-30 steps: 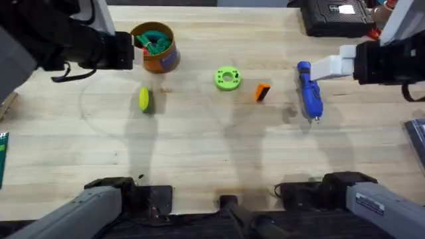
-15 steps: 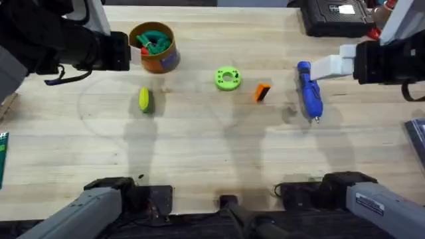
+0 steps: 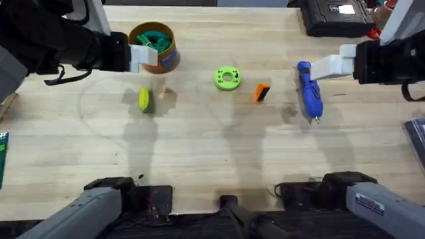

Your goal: Pick up the gripper from the table and insert it into the empty holder that is missing its gripper. Then pick up a screw, insert it into the mounting hole, and use the screwdriver to tighten it. Finally, clean up the table by picking up the vegetable and placing it into the bucket.

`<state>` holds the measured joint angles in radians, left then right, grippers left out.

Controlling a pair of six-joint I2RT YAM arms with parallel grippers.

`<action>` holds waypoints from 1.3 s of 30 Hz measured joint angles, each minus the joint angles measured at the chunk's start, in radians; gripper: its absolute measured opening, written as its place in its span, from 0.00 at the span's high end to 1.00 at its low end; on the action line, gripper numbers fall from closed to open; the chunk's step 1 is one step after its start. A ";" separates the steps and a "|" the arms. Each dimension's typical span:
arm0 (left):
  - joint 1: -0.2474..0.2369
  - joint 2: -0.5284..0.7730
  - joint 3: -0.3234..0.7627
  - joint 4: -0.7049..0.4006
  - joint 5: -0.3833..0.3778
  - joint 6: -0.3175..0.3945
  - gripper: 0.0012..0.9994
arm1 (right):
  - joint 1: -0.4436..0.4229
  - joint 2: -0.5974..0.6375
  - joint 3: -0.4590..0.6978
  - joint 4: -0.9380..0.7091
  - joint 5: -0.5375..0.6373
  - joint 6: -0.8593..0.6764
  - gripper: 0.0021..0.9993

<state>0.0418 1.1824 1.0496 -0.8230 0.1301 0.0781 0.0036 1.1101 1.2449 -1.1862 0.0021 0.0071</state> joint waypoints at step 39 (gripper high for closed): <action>0.000 -0.309 0.000 -0.003 0.012 0.004 0.01 | 0.000 0.000 0.000 0.000 0.000 0.000 0.01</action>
<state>0.0418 0.8733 1.0496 -0.8259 0.1417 0.0826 0.0036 1.1099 1.2449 -1.1862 0.0021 0.0071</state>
